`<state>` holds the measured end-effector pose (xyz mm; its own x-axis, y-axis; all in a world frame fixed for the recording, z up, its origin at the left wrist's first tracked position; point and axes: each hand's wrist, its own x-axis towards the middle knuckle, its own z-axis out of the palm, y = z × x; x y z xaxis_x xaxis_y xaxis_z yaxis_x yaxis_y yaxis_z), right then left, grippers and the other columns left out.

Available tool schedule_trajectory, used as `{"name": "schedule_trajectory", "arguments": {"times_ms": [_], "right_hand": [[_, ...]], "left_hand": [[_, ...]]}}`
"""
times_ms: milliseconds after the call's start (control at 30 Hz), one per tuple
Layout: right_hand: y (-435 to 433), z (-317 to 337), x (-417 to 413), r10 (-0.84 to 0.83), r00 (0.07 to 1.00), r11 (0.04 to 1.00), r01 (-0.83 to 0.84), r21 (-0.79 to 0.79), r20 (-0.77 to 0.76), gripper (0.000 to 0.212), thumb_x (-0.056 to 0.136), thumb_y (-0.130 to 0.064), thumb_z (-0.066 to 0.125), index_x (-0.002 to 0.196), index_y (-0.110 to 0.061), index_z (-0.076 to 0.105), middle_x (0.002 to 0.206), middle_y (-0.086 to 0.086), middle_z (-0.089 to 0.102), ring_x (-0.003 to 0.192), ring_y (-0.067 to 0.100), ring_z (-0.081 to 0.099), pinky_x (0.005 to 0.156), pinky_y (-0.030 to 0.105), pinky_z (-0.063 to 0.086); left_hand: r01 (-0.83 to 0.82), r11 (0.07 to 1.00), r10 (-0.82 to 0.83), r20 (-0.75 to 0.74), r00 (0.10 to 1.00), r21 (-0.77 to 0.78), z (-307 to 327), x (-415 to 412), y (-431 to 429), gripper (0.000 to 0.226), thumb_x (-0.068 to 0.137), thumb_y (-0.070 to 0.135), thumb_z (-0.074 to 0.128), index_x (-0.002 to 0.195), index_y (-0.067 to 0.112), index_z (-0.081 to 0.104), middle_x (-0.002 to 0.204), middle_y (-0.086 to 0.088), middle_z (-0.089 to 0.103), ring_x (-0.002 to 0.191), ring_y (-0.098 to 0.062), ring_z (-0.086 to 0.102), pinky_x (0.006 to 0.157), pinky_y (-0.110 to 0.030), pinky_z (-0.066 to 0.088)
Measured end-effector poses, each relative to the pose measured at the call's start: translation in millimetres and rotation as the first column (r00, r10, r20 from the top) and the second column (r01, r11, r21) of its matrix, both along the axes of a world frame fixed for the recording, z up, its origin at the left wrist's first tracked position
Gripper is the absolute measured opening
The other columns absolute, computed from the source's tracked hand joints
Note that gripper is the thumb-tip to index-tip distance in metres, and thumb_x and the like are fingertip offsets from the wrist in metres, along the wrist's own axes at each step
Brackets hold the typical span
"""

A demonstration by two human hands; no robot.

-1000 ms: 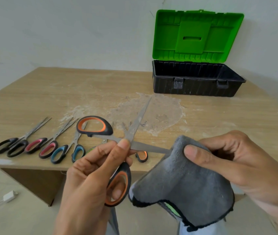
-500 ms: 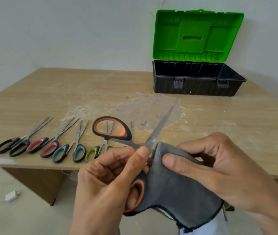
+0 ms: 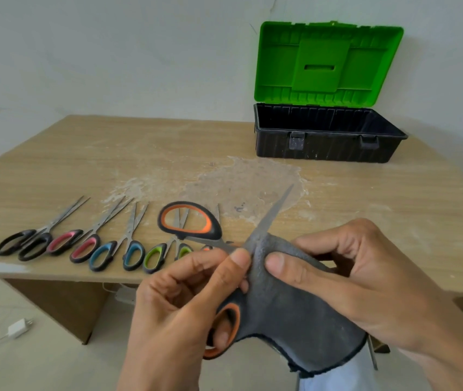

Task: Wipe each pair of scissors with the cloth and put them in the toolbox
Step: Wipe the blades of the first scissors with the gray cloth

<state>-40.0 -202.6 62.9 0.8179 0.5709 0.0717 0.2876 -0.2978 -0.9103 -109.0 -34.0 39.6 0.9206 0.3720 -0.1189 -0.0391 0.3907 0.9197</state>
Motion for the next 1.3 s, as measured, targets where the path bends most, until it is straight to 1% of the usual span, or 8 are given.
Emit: {"name": "schedule_trajectory", "arguments": {"times_ms": [100, 267, 400, 533, 633, 933, 1200, 1300], "right_hand": [[-2.0, 0.5, 0.1, 0.037, 0.999, 0.999, -0.037, -0.013, -0.019, 0.024, 0.083, -0.049, 0.071, 0.082, -0.031, 0.087, 0.07, -0.008, 0.079, 0.064, 0.003, 0.072, 0.063, 0.011, 0.048], [-10.4, -1.4, 1.6, 0.032, 0.999, 0.999, -0.034, -0.031, -0.041, 0.029, 0.089, -0.058, 0.071, 0.086, -0.035, 0.087, 0.079, 0.001, 0.082, 0.074, 0.021, 0.077, 0.069, 0.028, 0.056], [-19.1, -4.4, 5.5, -0.021, 0.999, 1.0, 0.021, -0.016, -0.033, 0.035, 0.083, -0.063, 0.072, 0.079, -0.031, 0.086, 0.062, 0.012, 0.069, 0.054, 0.018, 0.059, 0.056, 0.015, 0.041], [-21.2, -7.4, 7.1, -0.042, 0.998, 0.998, 0.04, -0.046, -0.037, 0.045, 0.077, -0.067, 0.071, 0.081, -0.025, 0.086, 0.073, 0.027, 0.069, 0.065, 0.042, 0.063, 0.061, 0.034, 0.045], [-21.6, -9.7, 7.6, -0.062, 0.997, 0.997, 0.06, -0.05, -0.036, 0.049, 0.076, -0.067, 0.07, 0.08, -0.02, 0.085, 0.072, 0.026, 0.067, 0.063, 0.04, 0.061, 0.061, 0.026, 0.043], [-6.6, -12.8, 7.4, -0.095, 0.995, 0.994, 0.096, -0.046, 0.016, 0.054, 0.085, -0.066, 0.072, 0.087, -0.014, 0.084, 0.078, 0.015, 0.078, 0.077, 0.036, 0.073, 0.075, 0.053, 0.055], [-2.3, -11.3, 7.8, -0.033, 0.999, 0.999, 0.034, -0.03, 0.02, 0.025, 0.083, -0.047, 0.072, 0.075, -0.026, 0.085, 0.061, -0.002, 0.071, 0.056, 0.009, 0.063, 0.058, 0.015, 0.043], [-8.2, -10.4, 8.1, -0.035, 0.999, 0.998, 0.035, -0.057, -0.001, 0.026, 0.081, -0.052, 0.071, 0.079, -0.031, 0.086, 0.07, 0.008, 0.075, 0.065, 0.025, 0.069, 0.06, 0.023, 0.046]], "left_hand": [[-0.033, 0.998, 0.033, -0.011, 0.999, -0.047, -1.5, -1.3, 5.5, 0.027, 0.053, 0.02, 0.079, 0.067, -0.001, 0.073, 0.058, -0.016, 0.063, 0.029, -0.013, 0.036, 0.033, -0.01, 0.027], [-0.011, 0.999, 0.01, -0.02, 1.0, -0.04, -2.6, -0.4, 7.1, 0.028, 0.051, 0.021, 0.079, 0.067, -0.001, 0.073, 0.059, -0.019, 0.063, 0.027, -0.013, 0.037, 0.03, -0.012, 0.027], [-0.013, 1.0, 0.013, -0.011, 1.0, 0.009, -4.2, 3.1, 8.1, 0.026, 0.052, 0.027, 0.079, 0.065, 0.006, 0.075, 0.061, -0.016, 0.067, 0.03, -0.013, 0.038, 0.031, -0.014, 0.03], [-0.001, 1.0, 0.001, 0.005, 1.0, 0.027, -5.6, 6.1, 7.2, 0.03, 0.055, 0.028, 0.079, 0.069, 0.002, 0.074, 0.063, -0.017, 0.068, 0.031, -0.013, 0.035, 0.032, -0.012, 0.028], [-0.018, 1.0, 0.018, 0.012, 1.0, 0.02, -7.6, 8.4, 7.9, 0.034, 0.056, 0.027, 0.079, 0.074, -0.001, 0.074, 0.064, -0.018, 0.068, 0.031, -0.014, 0.034, 0.033, -0.011, 0.028], [0.017, 0.998, -0.018, 0.006, 1.0, 0.062, -11.7, 9.7, 1.3, 0.028, 0.055, 0.023, 0.079, 0.068, -0.001, 0.075, 0.063, -0.019, 0.069, 0.028, -0.017, 0.041, 0.031, -0.014, 0.033], [-0.027, 0.998, 0.026, 0.018, 1.0, 0.061, -9.5, 8.2, 4.4, 0.028, 0.056, 0.022, 0.079, 0.069, -0.003, 0.075, 0.061, -0.019, 0.067, 0.029, -0.017, 0.041, 0.032, -0.014, 0.033], [-0.014, 0.999, 0.014, -0.006, 1.0, 0.043, -11.6, 7.7, 5.7, 0.03, 0.057, 0.021, 0.079, 0.071, -0.004, 0.075, 0.063, -0.02, 0.068, 0.03, -0.016, 0.041, 0.03, -0.015, 0.033]]}}
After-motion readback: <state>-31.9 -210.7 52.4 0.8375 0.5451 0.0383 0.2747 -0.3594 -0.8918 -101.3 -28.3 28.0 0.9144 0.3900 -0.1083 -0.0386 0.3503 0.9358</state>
